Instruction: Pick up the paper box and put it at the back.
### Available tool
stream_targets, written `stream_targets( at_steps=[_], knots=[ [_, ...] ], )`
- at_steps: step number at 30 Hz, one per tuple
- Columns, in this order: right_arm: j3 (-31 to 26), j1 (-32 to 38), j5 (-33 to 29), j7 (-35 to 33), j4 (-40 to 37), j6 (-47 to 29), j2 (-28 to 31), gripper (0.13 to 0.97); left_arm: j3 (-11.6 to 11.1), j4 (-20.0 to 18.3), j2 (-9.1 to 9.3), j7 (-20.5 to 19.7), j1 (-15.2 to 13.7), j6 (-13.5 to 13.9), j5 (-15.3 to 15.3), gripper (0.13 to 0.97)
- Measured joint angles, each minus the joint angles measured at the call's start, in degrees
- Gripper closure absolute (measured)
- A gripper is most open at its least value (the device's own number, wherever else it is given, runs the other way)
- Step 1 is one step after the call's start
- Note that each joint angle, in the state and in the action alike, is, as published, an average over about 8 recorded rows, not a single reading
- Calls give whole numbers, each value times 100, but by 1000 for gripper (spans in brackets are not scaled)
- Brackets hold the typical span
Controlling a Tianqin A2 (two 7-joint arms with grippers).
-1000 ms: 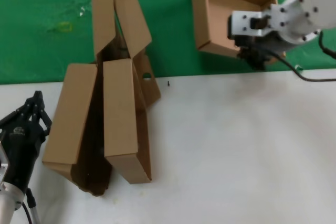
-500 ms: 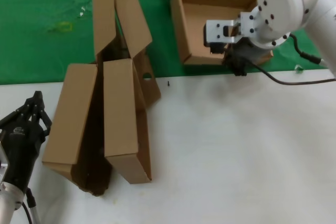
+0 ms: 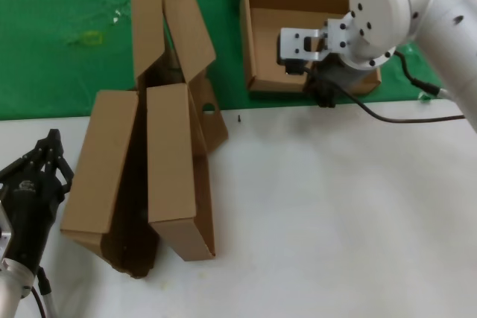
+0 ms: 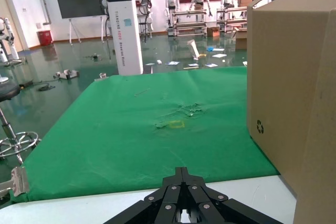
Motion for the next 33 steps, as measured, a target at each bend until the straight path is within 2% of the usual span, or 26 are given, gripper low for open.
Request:
stream_targets(
  at_steps=[21, 29, 33],
  knots=[
    [-349, 272, 141, -5, -695, 347, -432, 944, 0, 0, 0, 0, 0, 0, 0, 954],
    [-445, 234, 196, -57, -689, 371, -433, 884, 0, 0, 0, 0, 0, 0, 0, 954],
    [-451, 231, 226, -64, -703, 450, -455, 884, 0, 0, 0, 0, 0, 0, 0, 954]
  ],
)
